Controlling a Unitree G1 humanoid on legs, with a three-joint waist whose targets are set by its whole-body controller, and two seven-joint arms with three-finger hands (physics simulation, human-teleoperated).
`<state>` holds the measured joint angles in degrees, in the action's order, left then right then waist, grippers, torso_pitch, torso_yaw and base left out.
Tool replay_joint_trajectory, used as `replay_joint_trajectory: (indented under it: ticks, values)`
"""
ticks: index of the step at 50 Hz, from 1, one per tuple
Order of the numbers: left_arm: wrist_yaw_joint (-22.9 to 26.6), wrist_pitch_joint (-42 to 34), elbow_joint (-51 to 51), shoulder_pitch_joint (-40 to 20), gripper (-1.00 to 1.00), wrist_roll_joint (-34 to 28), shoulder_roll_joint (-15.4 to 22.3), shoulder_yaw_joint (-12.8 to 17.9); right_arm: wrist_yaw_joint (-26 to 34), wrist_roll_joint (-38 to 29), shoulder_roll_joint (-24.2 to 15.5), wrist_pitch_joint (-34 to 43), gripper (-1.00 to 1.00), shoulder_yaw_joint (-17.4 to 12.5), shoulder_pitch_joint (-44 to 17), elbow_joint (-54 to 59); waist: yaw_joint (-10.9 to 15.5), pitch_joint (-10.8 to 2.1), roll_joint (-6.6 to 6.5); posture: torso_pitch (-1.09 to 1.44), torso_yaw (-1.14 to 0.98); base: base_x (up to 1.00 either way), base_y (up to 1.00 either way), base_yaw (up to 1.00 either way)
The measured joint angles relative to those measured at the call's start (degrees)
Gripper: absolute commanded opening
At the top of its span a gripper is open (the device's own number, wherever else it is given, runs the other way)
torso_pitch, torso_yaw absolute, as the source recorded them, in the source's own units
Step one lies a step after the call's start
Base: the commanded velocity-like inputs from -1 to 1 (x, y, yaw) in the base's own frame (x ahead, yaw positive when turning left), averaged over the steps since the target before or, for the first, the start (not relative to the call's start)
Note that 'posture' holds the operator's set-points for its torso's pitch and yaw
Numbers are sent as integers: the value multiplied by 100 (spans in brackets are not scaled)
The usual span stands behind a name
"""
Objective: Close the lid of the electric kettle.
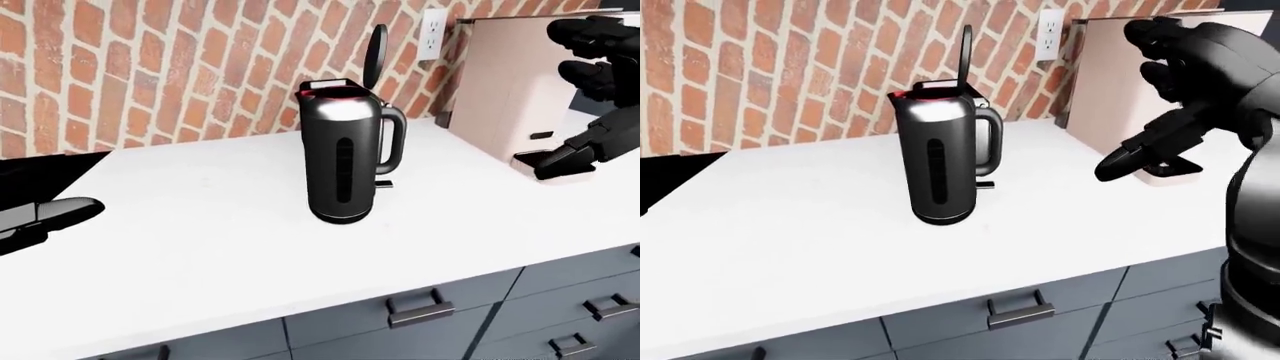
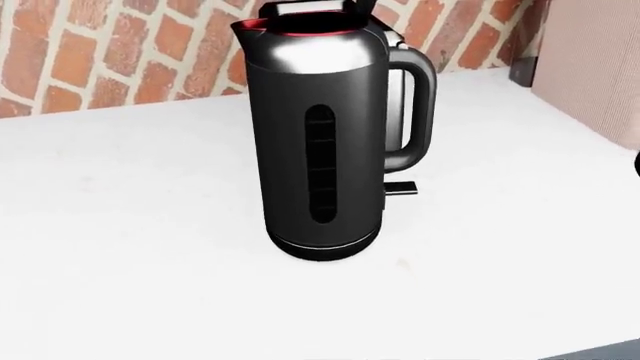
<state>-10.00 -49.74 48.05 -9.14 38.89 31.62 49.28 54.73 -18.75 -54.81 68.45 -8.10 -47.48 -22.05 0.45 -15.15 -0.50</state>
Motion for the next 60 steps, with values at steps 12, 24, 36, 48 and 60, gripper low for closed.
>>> replay_joint_trajectory:
  ticks: [12,24,36,48,60]
  values:
    - [120,42,20,-15,100,-121,-61,18,1963,-2480,867,-1606,100,-77,-857,1159,-30,11,-113,-41,0,0,0,0]
    - [128,55,7,-17,100,-156,-83,-20,2365,-3355,1314,-2948,100,-146,-1369,2155,-54,15,-181,-41,0,0,0,0]
    - [-1,-135,112,-39,100,92,40,161,2434,-3758,1447,-3685,100,-91,-1888,2865,-64,27,-211,-41,0,0,0,0]
    - [-49,-99,50,-16,100,157,80,165,2566,-4104,1736,-4283,100,36,-1982,3175,-84,43,-235,-41,0,0,0,0]
    - [-194,-226,143,-22,100,432,216,300,2027,-4315,2142,-4555,100,150,-2176,3955,-83,44,-272,-41,0,0,0,0]
